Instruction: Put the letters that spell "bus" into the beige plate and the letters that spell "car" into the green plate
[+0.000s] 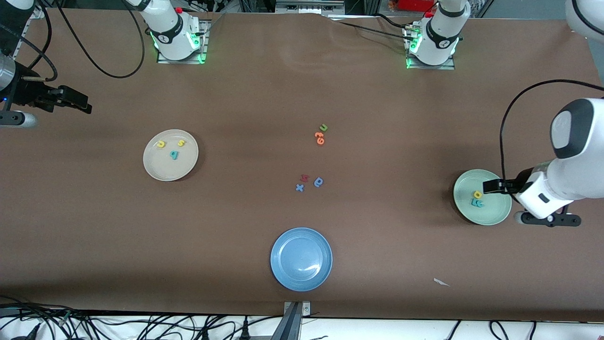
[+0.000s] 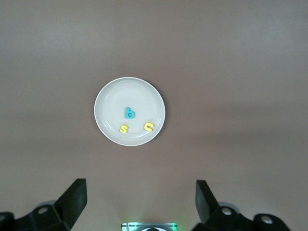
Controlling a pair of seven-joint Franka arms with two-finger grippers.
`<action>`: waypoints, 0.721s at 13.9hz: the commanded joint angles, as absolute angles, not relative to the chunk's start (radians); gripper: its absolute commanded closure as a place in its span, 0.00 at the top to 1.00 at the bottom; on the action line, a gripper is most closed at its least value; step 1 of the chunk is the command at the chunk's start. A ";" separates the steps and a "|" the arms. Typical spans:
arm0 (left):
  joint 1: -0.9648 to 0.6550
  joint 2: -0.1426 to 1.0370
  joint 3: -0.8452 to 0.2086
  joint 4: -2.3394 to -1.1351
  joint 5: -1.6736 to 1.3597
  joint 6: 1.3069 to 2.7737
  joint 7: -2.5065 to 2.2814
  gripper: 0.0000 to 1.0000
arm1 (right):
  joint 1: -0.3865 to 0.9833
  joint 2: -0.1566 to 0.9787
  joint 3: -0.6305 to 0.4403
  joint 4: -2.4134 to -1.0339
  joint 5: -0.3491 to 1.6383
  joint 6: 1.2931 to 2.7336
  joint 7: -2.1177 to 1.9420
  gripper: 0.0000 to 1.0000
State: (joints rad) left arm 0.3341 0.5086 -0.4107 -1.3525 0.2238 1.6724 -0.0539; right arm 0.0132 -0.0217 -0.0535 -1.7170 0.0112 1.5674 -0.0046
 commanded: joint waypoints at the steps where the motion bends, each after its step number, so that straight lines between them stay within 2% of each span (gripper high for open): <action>1: 0.334 0.430 -0.407 -1.334 0.196 1.617 0.006 1.00 | 0.006 -0.015 -0.054 -1.694 0.032 1.546 -0.015 1.00; 4: 0.244 0.304 -0.257 -1.426 0.114 1.598 0.089 1.00 | 0.009 -0.021 -0.049 -1.693 0.017 1.590 -0.014 1.00; 6: 0.193 0.235 -0.172 -1.443 0.059 1.542 0.162 1.00 | 0.009 -0.035 -0.045 -1.719 0.012 1.687 -0.011 1.00; 10: 0.117 0.147 -0.109 -1.442 0.046 1.494 0.178 1.00 | 0.012 -0.038 -0.041 -1.732 0.014 1.727 -0.015 1.00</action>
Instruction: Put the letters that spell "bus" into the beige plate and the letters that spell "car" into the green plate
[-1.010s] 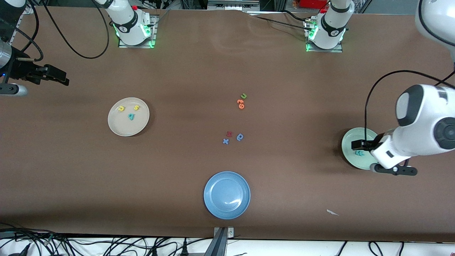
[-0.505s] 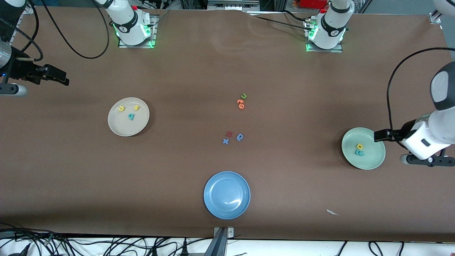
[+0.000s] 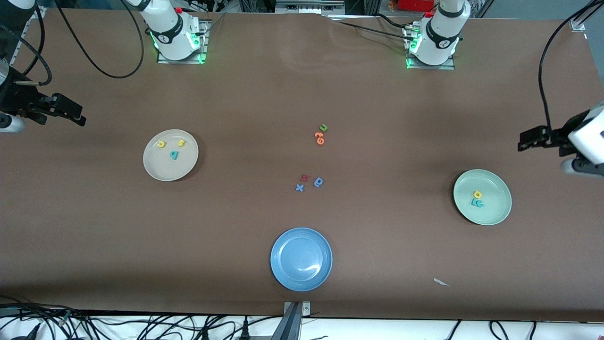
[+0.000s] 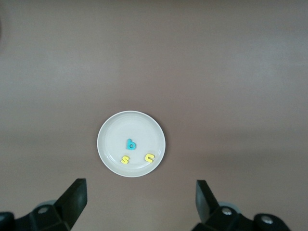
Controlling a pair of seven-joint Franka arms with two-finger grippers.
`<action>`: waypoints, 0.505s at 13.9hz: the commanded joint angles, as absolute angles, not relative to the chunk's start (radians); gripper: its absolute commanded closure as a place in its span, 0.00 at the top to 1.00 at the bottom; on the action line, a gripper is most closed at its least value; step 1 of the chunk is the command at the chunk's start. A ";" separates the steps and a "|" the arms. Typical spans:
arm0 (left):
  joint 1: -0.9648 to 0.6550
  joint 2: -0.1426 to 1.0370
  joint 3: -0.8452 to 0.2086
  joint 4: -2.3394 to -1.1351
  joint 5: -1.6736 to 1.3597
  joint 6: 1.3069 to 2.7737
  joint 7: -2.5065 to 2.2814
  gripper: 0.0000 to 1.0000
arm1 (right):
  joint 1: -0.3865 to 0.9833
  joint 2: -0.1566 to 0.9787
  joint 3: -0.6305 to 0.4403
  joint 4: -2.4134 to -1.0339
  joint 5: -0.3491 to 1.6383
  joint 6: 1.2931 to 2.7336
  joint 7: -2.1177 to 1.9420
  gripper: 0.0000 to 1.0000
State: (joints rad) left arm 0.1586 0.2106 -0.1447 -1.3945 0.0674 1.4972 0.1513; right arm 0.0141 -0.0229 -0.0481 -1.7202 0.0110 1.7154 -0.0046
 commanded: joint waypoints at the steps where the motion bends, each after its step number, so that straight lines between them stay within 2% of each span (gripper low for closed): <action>1: 0.112 0.126 -0.103 -1.448 0.048 1.494 0.176 1.00 | 0.012 -0.034 -0.041 -1.724 0.015 1.726 -0.023 1.00; 4: 0.100 0.084 -0.101 -1.483 0.046 1.494 0.184 1.00 | 0.009 -0.002 -0.046 -1.658 0.020 1.671 -0.028 1.00; 7: 0.080 0.081 -0.086 -1.483 0.048 1.494 0.175 1.00 | 0.014 0.000 -0.041 -1.652 0.015 1.655 -0.023 1.00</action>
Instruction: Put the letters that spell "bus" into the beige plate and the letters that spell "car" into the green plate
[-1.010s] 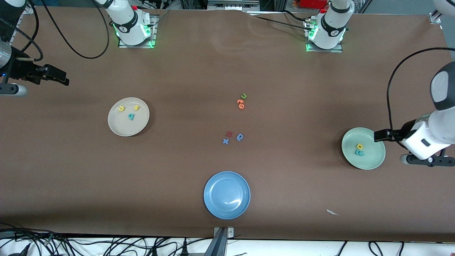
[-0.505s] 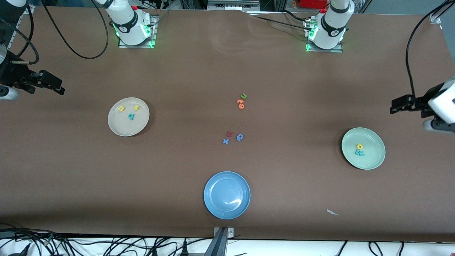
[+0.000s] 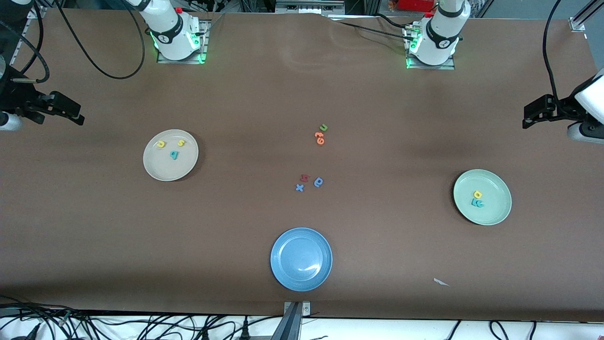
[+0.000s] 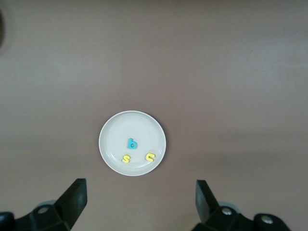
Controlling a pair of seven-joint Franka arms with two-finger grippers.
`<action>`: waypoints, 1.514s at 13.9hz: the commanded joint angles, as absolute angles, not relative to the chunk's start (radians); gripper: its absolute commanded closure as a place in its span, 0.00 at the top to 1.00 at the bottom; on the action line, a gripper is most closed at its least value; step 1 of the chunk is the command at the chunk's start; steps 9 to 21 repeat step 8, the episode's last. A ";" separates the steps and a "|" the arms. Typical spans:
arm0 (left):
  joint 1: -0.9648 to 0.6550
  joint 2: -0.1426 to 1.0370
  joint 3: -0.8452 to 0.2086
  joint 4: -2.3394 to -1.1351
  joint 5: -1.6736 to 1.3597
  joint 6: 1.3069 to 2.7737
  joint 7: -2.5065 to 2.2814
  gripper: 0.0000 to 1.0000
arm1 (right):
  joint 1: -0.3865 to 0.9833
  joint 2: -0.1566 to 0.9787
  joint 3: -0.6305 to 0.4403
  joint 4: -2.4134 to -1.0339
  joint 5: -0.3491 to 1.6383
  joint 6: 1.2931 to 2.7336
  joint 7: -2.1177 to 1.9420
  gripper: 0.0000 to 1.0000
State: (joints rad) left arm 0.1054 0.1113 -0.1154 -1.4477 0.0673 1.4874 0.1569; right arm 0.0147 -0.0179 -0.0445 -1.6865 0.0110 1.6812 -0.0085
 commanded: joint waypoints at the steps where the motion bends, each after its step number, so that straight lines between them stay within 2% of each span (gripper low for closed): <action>1: 0.086 0.087 -0.086 -1.483 0.048 1.494 0.178 1.00 | 0.014 0.000 -0.041 -1.652 0.015 1.655 -0.023 1.00; 21: 0.100 0.094 -0.089 -1.480 0.046 1.493 0.186 1.00 | 0.014 0.000 -0.043 -1.652 0.015 1.655 -0.025 1.00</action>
